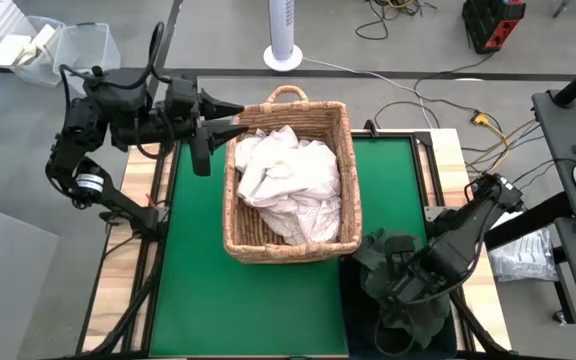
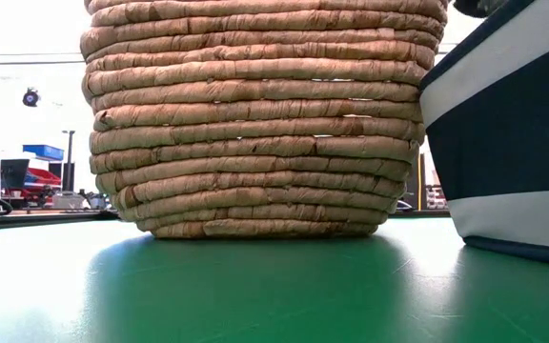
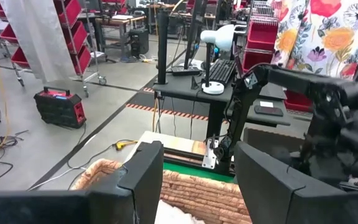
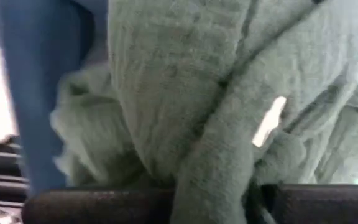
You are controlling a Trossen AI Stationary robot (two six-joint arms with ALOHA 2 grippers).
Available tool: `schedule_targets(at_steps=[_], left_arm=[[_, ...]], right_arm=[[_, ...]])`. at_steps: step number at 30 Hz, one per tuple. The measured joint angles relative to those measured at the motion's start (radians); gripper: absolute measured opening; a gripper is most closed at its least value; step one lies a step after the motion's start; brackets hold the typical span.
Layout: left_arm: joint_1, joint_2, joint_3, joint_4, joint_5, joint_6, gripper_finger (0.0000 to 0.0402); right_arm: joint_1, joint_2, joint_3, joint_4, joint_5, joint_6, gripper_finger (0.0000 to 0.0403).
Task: Sort clothes
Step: Put the green polo shirt into the laundry organizer
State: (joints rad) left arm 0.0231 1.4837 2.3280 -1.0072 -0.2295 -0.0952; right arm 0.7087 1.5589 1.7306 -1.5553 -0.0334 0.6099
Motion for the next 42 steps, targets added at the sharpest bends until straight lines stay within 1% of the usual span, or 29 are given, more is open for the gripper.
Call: schedule_targets(at_steps=[3,7,11,14,20,22,24,27,32,37,40,42], left_arm=[[0.0,0.009,0.0,0.02,0.0,0.0,0.0175],[0.0,0.012,0.0,0.04,0.0,0.0,0.0175],[0.0,0.01,0.0,0.04,-0.001,0.0,0.0175],[0.0,0.009,0.0,0.04,-0.001,0.0,0.0175],[0.0,0.009,0.0,0.04,-0.001,0.0,0.0175],[0.0,0.009,0.0,0.04,-0.001,0.0,0.0175],[0.0,0.009,0.0,0.04,-0.001,0.0,0.0175],[0.0,0.009,0.0,0.04,-0.001,0.0,0.0175],[0.0,0.009,0.0,0.04,-0.001,0.0,0.0175],[0.0,0.008,0.0,0.04,-0.001,0.0,0.0175],[0.0,0.008,0.0,0.04,-0.001,0.0,0.0175],[0.0,0.008,0.0,0.04,-0.001,0.0,0.0175]], right_arm=[[0.0,0.0,-0.07,0.04,0.0,-0.017,0.0013],[0.0,0.0,-0.149,0.144,-0.001,-0.02,0.0013],[0.0,0.0,-0.18,0.235,-0.088,-0.018,0.0023],[0.003,0.0,-0.176,0.246,-0.133,0.029,0.0056],[0.024,-0.001,-0.108,0.245,-0.147,0.091,0.015],[0.028,-0.001,-0.07,0.228,-0.153,0.102,0.0176],[0.033,-0.001,-0.029,0.188,-0.153,0.133,0.0194],[0.039,-0.001,0.044,0.116,-0.153,0.166,0.0208],[0.055,-0.002,0.17,0.05,-0.152,0.231,0.0209],[0.056,-0.002,0.278,0.03,-0.14,0.288,0.0194],[0.068,-0.003,0.305,-0.014,-0.032,0.266,0.0167],[0.08,-0.004,0.294,-0.014,0.048,0.228,0.0137]])
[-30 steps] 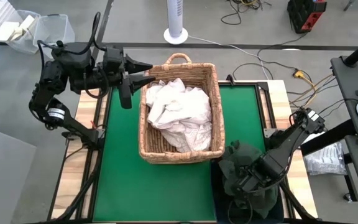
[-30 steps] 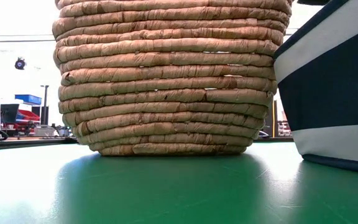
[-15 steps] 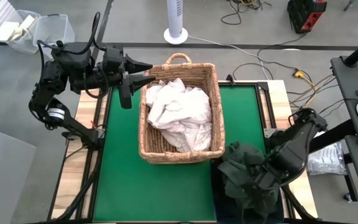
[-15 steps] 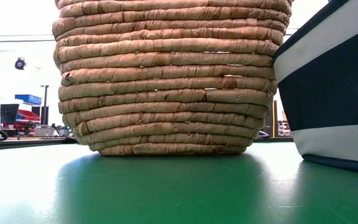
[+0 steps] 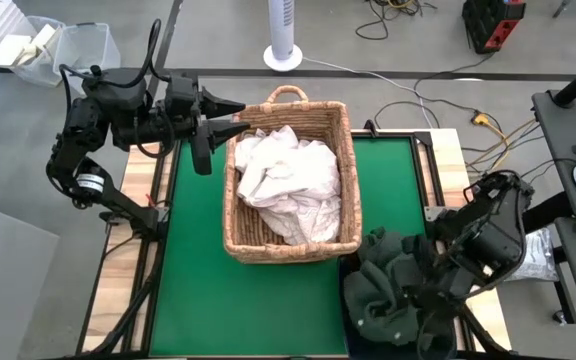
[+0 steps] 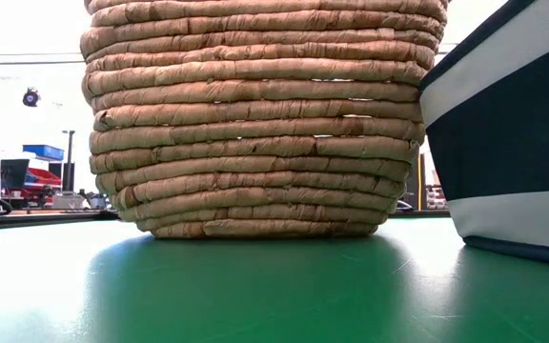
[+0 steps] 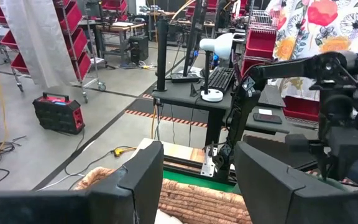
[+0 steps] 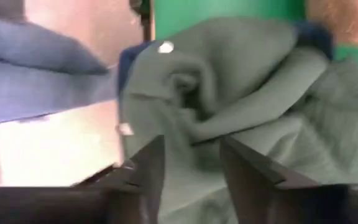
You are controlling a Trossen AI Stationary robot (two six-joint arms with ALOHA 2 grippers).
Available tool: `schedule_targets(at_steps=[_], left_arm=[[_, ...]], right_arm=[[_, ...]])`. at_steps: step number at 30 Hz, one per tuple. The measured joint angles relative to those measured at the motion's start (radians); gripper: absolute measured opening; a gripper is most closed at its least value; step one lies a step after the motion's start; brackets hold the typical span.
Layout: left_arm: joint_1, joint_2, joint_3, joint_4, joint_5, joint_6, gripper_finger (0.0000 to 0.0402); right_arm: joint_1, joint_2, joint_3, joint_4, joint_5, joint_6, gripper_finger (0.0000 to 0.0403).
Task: Sort clothes
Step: Put the green polo shirt into the laundry organizer
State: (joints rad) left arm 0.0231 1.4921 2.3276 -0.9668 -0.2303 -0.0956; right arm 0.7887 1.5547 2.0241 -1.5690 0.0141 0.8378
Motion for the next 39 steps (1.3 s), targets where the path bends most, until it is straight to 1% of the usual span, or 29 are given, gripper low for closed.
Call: schedule_targets(at_steps=[5,6,7,15,18,20,25,29,35,39], left_arm=[[0.0,0.0,0.0,0.0,0.0,0.0,0.0175],[0.0,0.0,0.0,0.0,0.0,0.0,0.0175],[0.0,0.0,0.0,0.0,0.0,0.0,0.0175],[0.0,0.0,0.0,-0.003,0.0,0.0,0.0175],[0.0,0.0,0.0,-0.005,0.0,0.0,0.0175],[0.0,0.0,0.0,-0.006,0.0,0.0,0.0175],[0.0,0.0,0.0,-0.01,0.0,0.0,0.0175],[0.0,0.0,0.0,-0.022,0.0,-0.002,0.0175],[0.0,0.0,0.0,-0.032,0.0,-0.018,0.0175],[0.0,0.0,0.0,-0.034,0.0,-0.018,0.0175]], right_arm=[[-0.003,-0.006,-0.088,-0.001,0.134,-0.089,0.0036],[-0.005,-0.01,-0.115,-0.001,0.154,-0.099,0.0023],[-0.008,-0.013,-0.144,-0.003,0.167,-0.102,0.0018],[-0.024,-0.065,-0.443,0.002,0.17,-0.014,0.0009],[-0.023,-0.068,-0.538,0.046,0.169,-0.011,0.0009],[-0.023,-0.07,-0.585,0.111,0.162,-0.021,0.0009],[-0.023,-0.072,-0.662,0.329,0.125,-0.078,0.0009],[-0.023,-0.072,-0.716,0.458,0.115,-0.091,0.0009],[-0.021,-0.071,-0.78,0.573,0.058,-0.104,0.0009],[-0.016,-0.07,-0.829,0.623,0.045,-0.106,0.0009]])
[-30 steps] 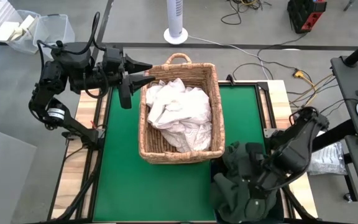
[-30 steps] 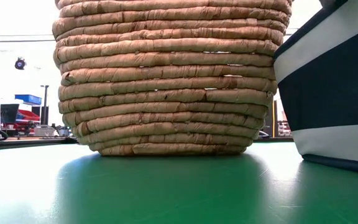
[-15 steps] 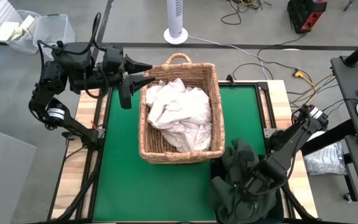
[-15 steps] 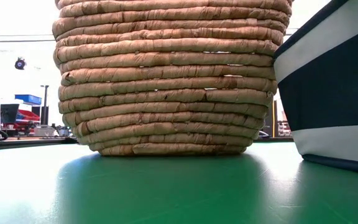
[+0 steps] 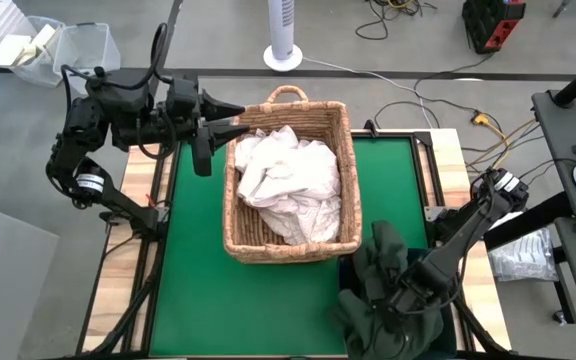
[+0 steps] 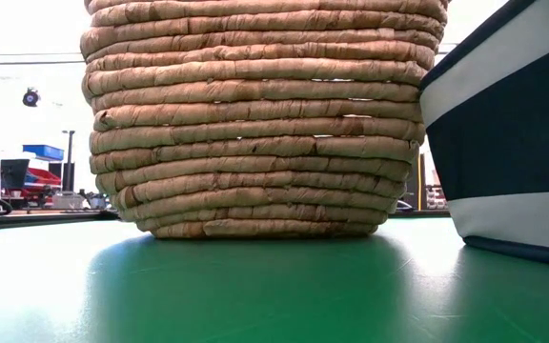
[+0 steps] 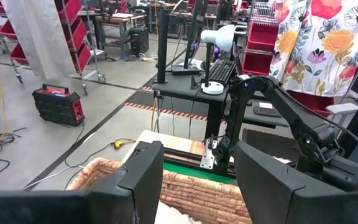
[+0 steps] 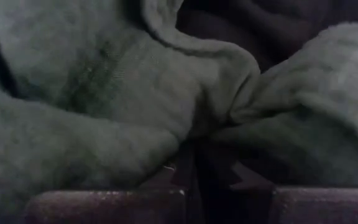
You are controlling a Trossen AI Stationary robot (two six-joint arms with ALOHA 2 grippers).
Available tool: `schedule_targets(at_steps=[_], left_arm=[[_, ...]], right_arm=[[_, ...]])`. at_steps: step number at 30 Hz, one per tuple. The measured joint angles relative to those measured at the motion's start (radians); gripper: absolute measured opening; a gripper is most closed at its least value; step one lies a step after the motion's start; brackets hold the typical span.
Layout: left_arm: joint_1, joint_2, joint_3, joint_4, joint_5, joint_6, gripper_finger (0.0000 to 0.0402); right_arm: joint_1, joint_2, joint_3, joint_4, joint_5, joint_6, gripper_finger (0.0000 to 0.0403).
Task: Sort clothes
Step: Put the green polo shirt into the laundry organizer
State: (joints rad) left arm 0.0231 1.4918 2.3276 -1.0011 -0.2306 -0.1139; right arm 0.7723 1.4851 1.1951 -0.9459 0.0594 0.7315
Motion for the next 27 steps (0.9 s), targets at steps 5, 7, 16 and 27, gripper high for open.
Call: schedule_targets(at_steps=[5,7,16,27], left_arm=[[0.0,0.0,0.0,-0.013,0.0,0.0,0.0175],[0.0,0.0,0.0,-0.012,0.0,0.0,0.0175],[0.0,0.0,0.0,-0.012,0.0,-0.003,0.0175],[0.0,0.0,0.0,-0.012,0.0,-0.003,0.0175]], right_arm=[[0.0,0.0,-0.087,0.088,-0.004,-0.003,0.0009],[0.0,0.0,-0.126,0.137,-0.005,-0.003,0.0009],[0.0,-0.001,-0.259,0.326,-0.014,0.009,0.0009],[-0.001,-0.014,-0.366,0.432,-0.06,0.058,0.0009]])
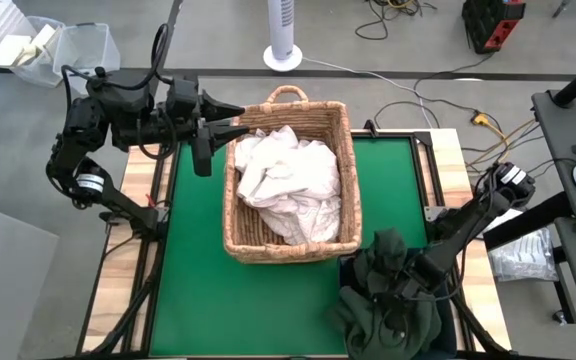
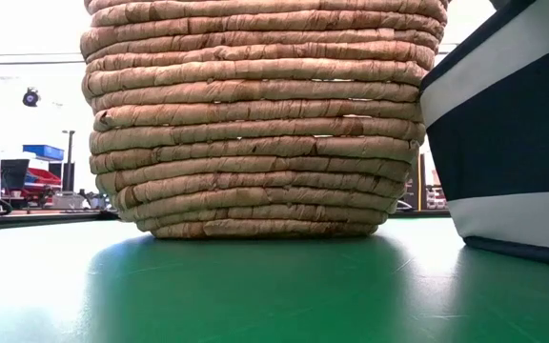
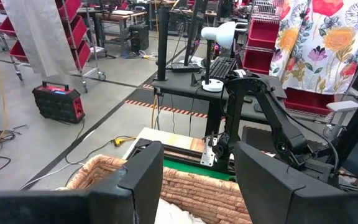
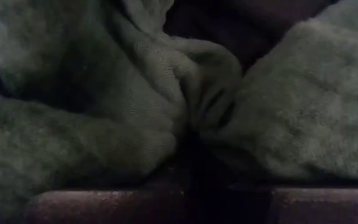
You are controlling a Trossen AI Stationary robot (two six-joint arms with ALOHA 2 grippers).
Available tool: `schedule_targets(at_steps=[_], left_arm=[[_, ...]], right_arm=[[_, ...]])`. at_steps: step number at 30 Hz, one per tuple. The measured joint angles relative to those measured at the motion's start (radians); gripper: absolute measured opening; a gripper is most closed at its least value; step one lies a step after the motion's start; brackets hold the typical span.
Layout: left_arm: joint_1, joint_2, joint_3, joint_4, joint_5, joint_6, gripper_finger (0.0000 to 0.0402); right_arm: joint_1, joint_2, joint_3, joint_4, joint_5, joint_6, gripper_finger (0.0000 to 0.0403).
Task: Sort clothes
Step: Put the green polo shirt into the laundry organizer
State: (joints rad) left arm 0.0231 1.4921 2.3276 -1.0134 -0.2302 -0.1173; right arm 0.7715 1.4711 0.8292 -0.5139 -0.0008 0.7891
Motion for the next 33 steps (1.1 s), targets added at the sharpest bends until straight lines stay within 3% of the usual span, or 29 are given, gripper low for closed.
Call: schedule_targets(at_steps=[13,18,23,27,33], left_arm=[[0.0,0.0,0.0,0.0,0.0,0.0,0.0175],[0.0,0.005,0.0,0.0,0.0,-0.001,0.0175],[0.0,0.019,0.0,0.0,0.0,0.0,0.0175],[0.0,0.031,0.0,0.0,0.0,0.0,0.0175],[0.0,0.031,0.0,0.0,0.0,0.001,0.0175]], right_arm=[[0.001,-0.217,0.147,-0.181,-0.018,0.099,0.0009],[0.001,-0.254,0.263,-0.38,-0.001,0.128,0.0009],[-0.003,-0.259,0.37,-0.637,0.149,0.127,0.0009],[-0.026,-0.259,0.375,-0.778,0.248,0.127,0.0009],[-0.075,-0.259,0.252,-0.713,0.283,0.057,0.0009]])
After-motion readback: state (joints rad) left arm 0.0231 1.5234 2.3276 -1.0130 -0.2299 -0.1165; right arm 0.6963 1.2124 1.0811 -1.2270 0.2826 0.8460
